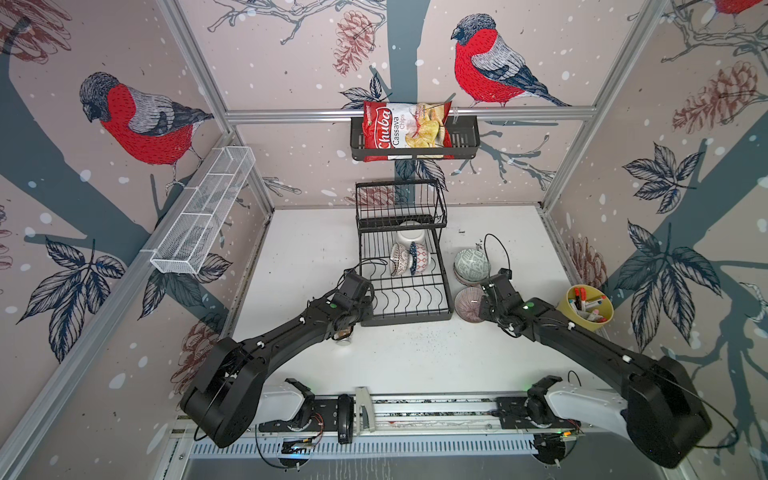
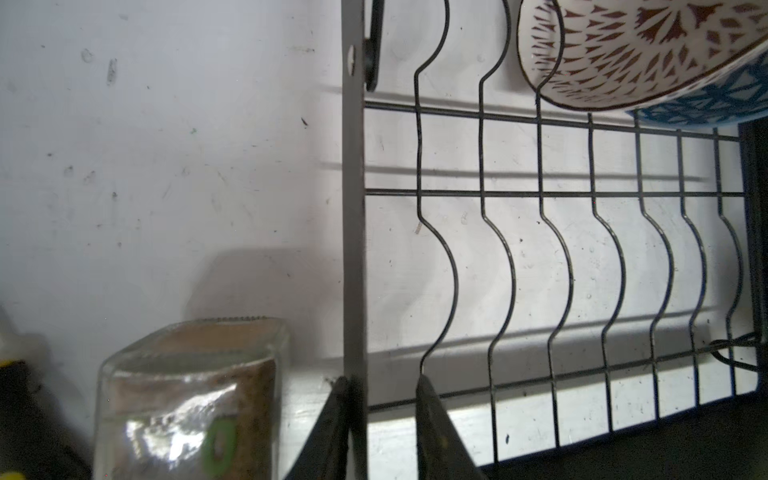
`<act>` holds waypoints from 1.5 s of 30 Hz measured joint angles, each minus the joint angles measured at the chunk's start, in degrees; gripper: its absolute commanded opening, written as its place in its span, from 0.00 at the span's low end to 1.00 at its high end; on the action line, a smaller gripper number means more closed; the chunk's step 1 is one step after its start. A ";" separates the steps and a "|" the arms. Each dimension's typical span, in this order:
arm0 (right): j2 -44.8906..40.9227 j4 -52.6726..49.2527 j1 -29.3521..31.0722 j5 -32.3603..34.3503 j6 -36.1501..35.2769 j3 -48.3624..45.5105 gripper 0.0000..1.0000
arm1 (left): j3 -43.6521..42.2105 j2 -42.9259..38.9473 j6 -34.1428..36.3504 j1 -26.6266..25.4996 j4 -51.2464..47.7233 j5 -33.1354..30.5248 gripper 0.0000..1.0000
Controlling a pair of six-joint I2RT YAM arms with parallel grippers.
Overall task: Load the bowls into the dish rack
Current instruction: 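Lower the right gripper onto the pink-striped bowl rim and close it, then lift the pink-striped bowl off the table with the right gripper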
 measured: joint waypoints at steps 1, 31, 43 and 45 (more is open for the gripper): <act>-0.28 -0.68 0.55 0.68 0.55 0.37 0.00 | -0.15 -0.09 0.00 0.00 0.04 0.07 0.20; -1.11 -12.04 8.22 12.15 3.93 9.84 0.00 | -1.42 1.51 -3.15 -5.73 4.50 -5.70 0.00; 3.13 -13.27 14.16 15.69 3.67 17.03 0.00 | -3.80 -0.68 -4.72 -6.45 7.37 -5.73 0.00; 4.70 -13.16 15.02 15.93 3.58 18.12 0.00 | -4.00 -0.90 -4.90 -6.49 7.56 -5.70 0.00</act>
